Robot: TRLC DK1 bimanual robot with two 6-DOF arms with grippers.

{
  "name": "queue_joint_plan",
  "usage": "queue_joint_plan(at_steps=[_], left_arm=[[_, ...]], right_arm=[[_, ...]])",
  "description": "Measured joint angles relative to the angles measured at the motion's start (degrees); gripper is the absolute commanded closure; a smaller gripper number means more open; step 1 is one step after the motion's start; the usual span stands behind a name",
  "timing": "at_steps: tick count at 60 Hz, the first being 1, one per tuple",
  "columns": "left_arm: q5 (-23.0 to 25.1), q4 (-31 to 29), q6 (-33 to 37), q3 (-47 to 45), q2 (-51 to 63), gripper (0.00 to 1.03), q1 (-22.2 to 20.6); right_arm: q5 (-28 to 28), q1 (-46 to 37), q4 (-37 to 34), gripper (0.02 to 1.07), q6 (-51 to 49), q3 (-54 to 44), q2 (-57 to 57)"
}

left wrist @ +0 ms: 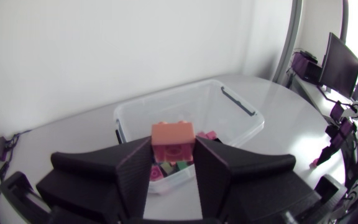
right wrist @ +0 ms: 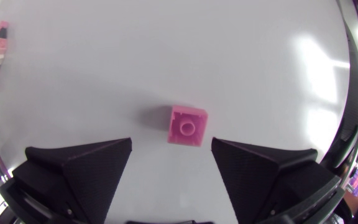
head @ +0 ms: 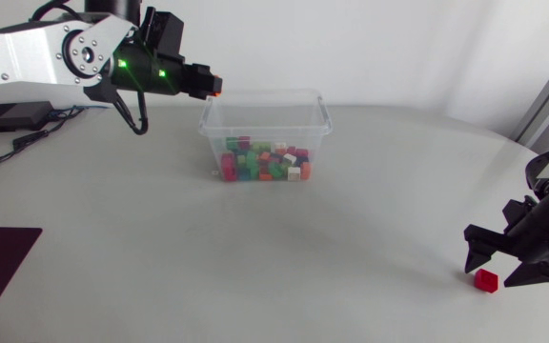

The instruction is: Place the duplo bricks in the container

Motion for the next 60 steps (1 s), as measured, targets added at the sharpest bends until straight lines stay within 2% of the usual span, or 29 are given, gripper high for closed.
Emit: queue_joint_plan(at_steps=[7,11,19,29,39,51,54,60], left_arm=[[-0.1,3.2,-0.3,1.2,2.2,1.0,0.0],[-0.1,4.6,-0.4,1.6,3.5,1.0,0.0],[-0.1,6.8,-1.1,2.8,6.2,1.0,0.0],[-0.1,9.4,-1.8,3.2,7.4,1.0,0.0],[-0.4,11.4,-2.2,4.7,8.5,1.0,0.0],[-1.4,12.7,-2.9,7.1,11.7,1.0,0.0],[-1.5,12.6,-3.0,7.7,12.5,1.0,0.0],[-1.8,13.2,-3.0,9.2,13.8,1.0,-0.1]], right_arm=[[0.2,0.0,1.2,0.16,0.3,0.0,1.0],[0.7,-0.3,2.4,0.24,0.6,0.0,1.6],[1.2,-1.0,4.6,0.25,1.2,-0.8,1.8],[1.2,-1.8,5.2,0.48,1.2,-1.9,2.3],[1.2,-1.7,5.6,0.61,1.2,-2.2,2.3],[1.2,-1.7,7.4,0.61,1.2,-2.4,2.4],[1.2,-1.7,8.0,0.65,1.2,-2.5,2.7],[1.2,-1.7,8.3,0.66,1.2,-2.6,3.1]])
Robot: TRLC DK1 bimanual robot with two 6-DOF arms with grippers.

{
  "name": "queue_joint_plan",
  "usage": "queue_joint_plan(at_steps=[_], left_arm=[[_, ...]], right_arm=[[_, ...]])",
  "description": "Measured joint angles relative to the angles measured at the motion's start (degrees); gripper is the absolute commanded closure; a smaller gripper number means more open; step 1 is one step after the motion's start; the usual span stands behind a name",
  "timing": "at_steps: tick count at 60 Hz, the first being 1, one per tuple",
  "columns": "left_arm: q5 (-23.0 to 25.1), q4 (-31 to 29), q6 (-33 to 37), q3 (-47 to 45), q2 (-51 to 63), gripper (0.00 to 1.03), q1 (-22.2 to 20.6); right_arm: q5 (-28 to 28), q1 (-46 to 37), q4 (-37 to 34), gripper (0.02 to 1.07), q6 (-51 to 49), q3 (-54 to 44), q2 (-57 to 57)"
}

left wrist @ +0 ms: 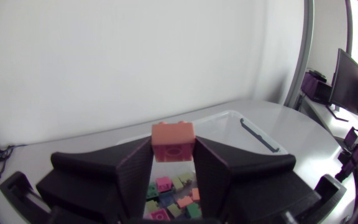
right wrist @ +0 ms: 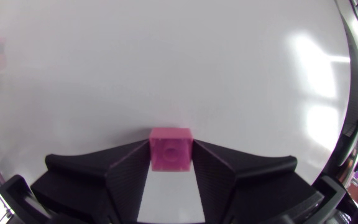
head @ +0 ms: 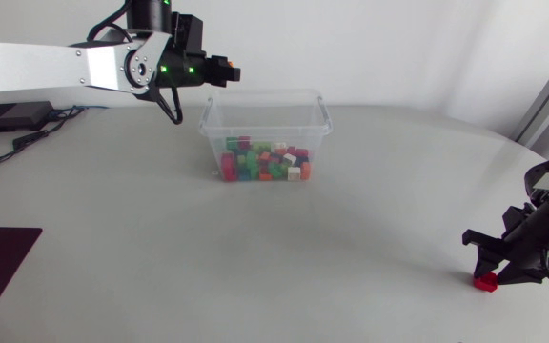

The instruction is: Place the duplo bricks in the container

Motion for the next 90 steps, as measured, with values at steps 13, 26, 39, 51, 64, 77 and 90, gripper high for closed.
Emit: queue_joint_plan(at_steps=[13,26,39,51,64,77,90], left_arm=[[-0.6,1.2,0.0,3.0,2.9,1.0,-0.4],[-1.4,1.4,0.0,6.3,7.0,1.0,-0.4],[-1.5,-4.0,0.0,9.7,10.3,0.25,-1.0],[-1.5,-7.7,0.5,10.1,10.5,0.05,-1.6],[-1.5,-18.5,3.7,10.8,10.1,0.05,-2.6],[-1.5,-22.5,6.3,8.2,3.4,0.05,-1.7],[-1.3,-23.7,8.6,1.3,-7.4,0.05,0.1]], right_arm=[[0.0,0.1,0.1,0.7,0.0,0.0,0.1],[0.2,3.3,-1.0,0.7,0.0,0.1,-1.8],[-0.1,10.1,-4.0,0.7,0.4,5.9,-7.7],[-0.5,16.0,-4.6,0.7,2.0,11.1,-10.5],[-0.5,23.4,-4.6,0.7,3.3,18.4,-12.7],[-0.5,28.9,-1.1,0.7,3.6,24.4,-12.8],[-0.5,34.6,2.5,0.7,3.6,31.1,-9.2]])
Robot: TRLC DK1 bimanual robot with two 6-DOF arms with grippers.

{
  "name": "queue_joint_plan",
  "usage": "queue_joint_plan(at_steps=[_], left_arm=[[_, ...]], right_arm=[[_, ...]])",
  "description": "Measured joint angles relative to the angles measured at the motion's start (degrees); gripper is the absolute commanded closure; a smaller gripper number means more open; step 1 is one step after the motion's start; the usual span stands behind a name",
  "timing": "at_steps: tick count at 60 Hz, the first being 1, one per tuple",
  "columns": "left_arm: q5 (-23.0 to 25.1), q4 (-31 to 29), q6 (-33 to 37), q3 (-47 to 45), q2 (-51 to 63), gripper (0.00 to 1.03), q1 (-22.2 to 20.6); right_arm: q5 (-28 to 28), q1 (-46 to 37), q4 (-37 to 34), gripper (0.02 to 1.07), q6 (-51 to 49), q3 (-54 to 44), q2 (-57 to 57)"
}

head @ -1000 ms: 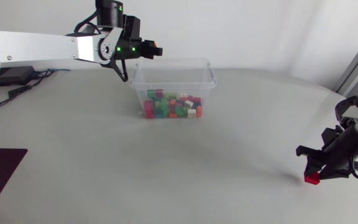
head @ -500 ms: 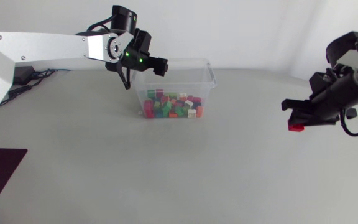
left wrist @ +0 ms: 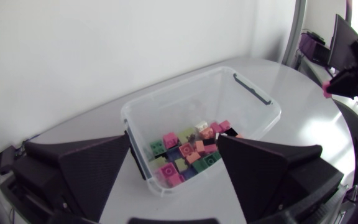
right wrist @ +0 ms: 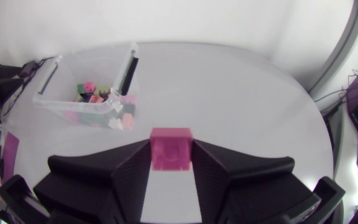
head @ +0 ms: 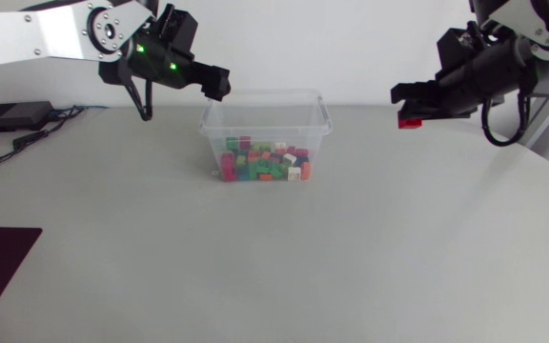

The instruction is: Place the duplo bricks in the container

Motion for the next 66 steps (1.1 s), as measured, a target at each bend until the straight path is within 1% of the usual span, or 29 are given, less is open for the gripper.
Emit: queue_joint_plan(at_steps=[14,20,31,38,46,61,66], left_arm=[[0.5,-0.9,1.8,-8.5,-7.1,0.05,2.1],[0.6,-1.0,2.0,-11.1,-10.2,0.05,2.7],[2.4,-0.9,2.0,-14.6,-15.6,0.05,3.9],[2.7,-0.6,2.0,-18.3,-18.9,0.05,5.0],[2.8,2.2,2.0,-23.4,-22.8,0.05,6.3],[2.8,8.2,2.1,-33.4,-31.6,0.05,9.1],[2.8,9.0,2.7,-36.8,-34.5,0.05,10.0]], right_arm=[[0.3,5.9,2.4,0.7,0.0,8.2,5.5],[0.5,7.9,4.8,0.7,0.0,11.5,7.8],[0.7,9.8,8.1,0.7,0.0,15.6,12.8],[1.6,11.0,9.3,0.7,-0.4,17.7,16.0],[2.1,12.6,11.2,0.7,-1.2,20.2,19.4],[5.0,16.5,15.1,0.7,-3.2,23.3,23.9],[5.6,17.4,16.1,0.7,-3.5,23.9,25.0]])
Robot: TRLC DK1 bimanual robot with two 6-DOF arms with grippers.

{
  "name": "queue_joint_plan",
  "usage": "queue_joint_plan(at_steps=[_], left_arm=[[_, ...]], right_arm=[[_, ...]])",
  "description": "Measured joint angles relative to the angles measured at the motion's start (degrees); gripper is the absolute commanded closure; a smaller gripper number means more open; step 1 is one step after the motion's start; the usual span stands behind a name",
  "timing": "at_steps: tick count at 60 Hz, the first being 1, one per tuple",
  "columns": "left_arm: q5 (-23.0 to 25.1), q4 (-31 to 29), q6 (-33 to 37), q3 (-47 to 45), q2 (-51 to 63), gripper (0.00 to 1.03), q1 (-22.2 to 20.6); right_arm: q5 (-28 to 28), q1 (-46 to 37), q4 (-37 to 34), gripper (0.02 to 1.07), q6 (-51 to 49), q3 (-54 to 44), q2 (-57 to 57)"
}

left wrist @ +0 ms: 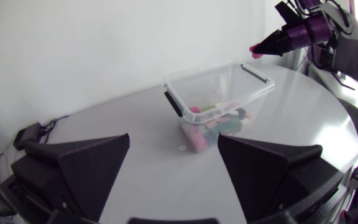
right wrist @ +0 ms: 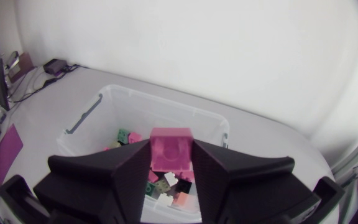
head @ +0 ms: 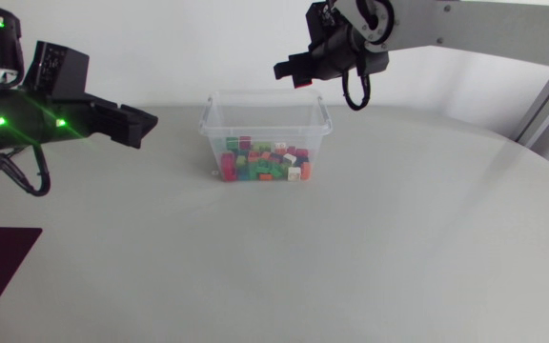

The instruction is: Place the duplo bricks in the container

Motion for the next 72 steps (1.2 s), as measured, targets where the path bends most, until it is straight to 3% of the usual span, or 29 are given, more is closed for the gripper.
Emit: queue_joint_plan(at_steps=[21,25,27,29,30,40,47,72], left_arm=[[0.9,1.1,2.0,-10.1,-10.9,0.05,1.8],[1.1,1.1,2.1,-11.5,-12.6,0.05,1.9],[1.2,1.1,2.2,-12.3,-13.7,0.05,1.9],[1.3,1.1,2.2,-13.0,-14.6,0.05,2.0],[1.3,1.1,2.2,-13.4,-15.1,0.05,2.1],[1.5,1.1,2.4,-17.6,-20.9,0.05,2.5],[1.5,1.1,2.4,-20.3,-25.0,0.05,2.8],[1.5,1.1,2.3,-29.0,-40.6,0.05,4.0]], right_arm=[[0.7,1.7,4.7,0.69,-1.1,1.7,5.2],[1.8,2.1,6.2,0.64,-1.7,1.7,6.3],[2.7,2.3,7.0,0.44,-1.9,1.7,6.9],[3.8,2.5,7.5,0.09,-2.6,1.7,7.4],[4.3,2.6,7.7,0.04,-2.8,1.7,7.7],[7.5,3.6,9.6,0.06,-4.2,0.8,9.0],[9.1,3.8,15.8,0.06,-4.3,-2.8,7.2],[15.7,3.5,30.7,0.06,-9.0,-25.2,-13.5]])
